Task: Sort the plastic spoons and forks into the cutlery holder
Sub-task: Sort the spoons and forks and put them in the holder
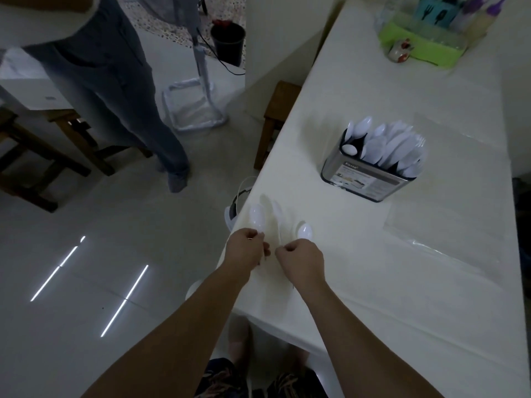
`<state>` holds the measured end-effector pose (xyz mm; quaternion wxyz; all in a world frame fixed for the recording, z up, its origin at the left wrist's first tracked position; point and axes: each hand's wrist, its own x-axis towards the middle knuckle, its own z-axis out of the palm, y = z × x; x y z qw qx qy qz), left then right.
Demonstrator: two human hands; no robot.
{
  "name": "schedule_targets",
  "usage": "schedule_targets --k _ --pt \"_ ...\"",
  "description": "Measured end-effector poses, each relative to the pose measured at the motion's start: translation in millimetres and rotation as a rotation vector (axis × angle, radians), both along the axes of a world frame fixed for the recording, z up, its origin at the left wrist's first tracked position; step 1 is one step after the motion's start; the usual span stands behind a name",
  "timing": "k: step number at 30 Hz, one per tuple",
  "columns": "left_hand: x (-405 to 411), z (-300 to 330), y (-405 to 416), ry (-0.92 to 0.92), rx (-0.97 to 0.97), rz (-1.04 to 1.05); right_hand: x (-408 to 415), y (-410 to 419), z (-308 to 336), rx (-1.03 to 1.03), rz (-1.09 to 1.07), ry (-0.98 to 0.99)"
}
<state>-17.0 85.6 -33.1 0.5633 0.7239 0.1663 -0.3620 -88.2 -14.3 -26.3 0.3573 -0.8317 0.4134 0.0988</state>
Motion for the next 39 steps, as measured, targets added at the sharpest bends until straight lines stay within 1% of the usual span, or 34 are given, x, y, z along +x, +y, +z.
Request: schedule_targets --k 5,8,11,14,16,18,22,24,29,33,36,39 --pt "2.7 1.1 -9.0 0.032 -0.043 -0.022 -4.8 10.1 0.6 0.068 0.024 -0.048" --pt "3.2 -1.4 -7.5 -0.028 -0.019 -0.107 -4.6 14.1 0.4 0.069 0.074 -0.059" --pt "9.9 -7.3 -3.8 -0.055 0.008 -0.07 -7.0 13.6 0.0 0.037 0.067 -0.058" --pt "20.0 -9.2 4.7 0.002 -0.021 0.054 -16.1 2.2 -4.9 -0.155 -0.058 0.024" --pt "24.4 -9.0 12.0 0.025 -0.008 0.084 -22.1 -5.2 -10.6 -0.219 -0.082 0.102" --pt "25.8 -8.4 16.6 0.036 -0.014 0.108 -23.1 -8.6 -15.5 -0.223 -0.059 0.166" --pt "23.0 -8.0 19.0 0.047 -0.021 0.088 -15.2 -9.9 -16.2 -0.164 -0.056 0.193" --pt "20.6 -7.6 18.7 0.056 -0.032 0.078 -7.6 -4.7 -12.1 -0.1 -0.044 0.15" --pt "19.8 -9.1 25.7 0.069 -0.048 0.022 18.8 26.5 0.8 -0.007 0.112 -0.063" --pt "24.0 -9.5 40.2 0.026 -0.042 -0.018 31.3 42.5 1.3 -0.01 0.168 -0.075" --pt "27.1 -15.3 48.9 0.023 -0.094 -0.012 33.8 53.8 2.5 0.027 0.174 -0.1" --pt "29.6 -21.8 55.4 -0.004 -0.097 -0.064 36.2 57.0 5.4 -0.003 0.211 -0.095"
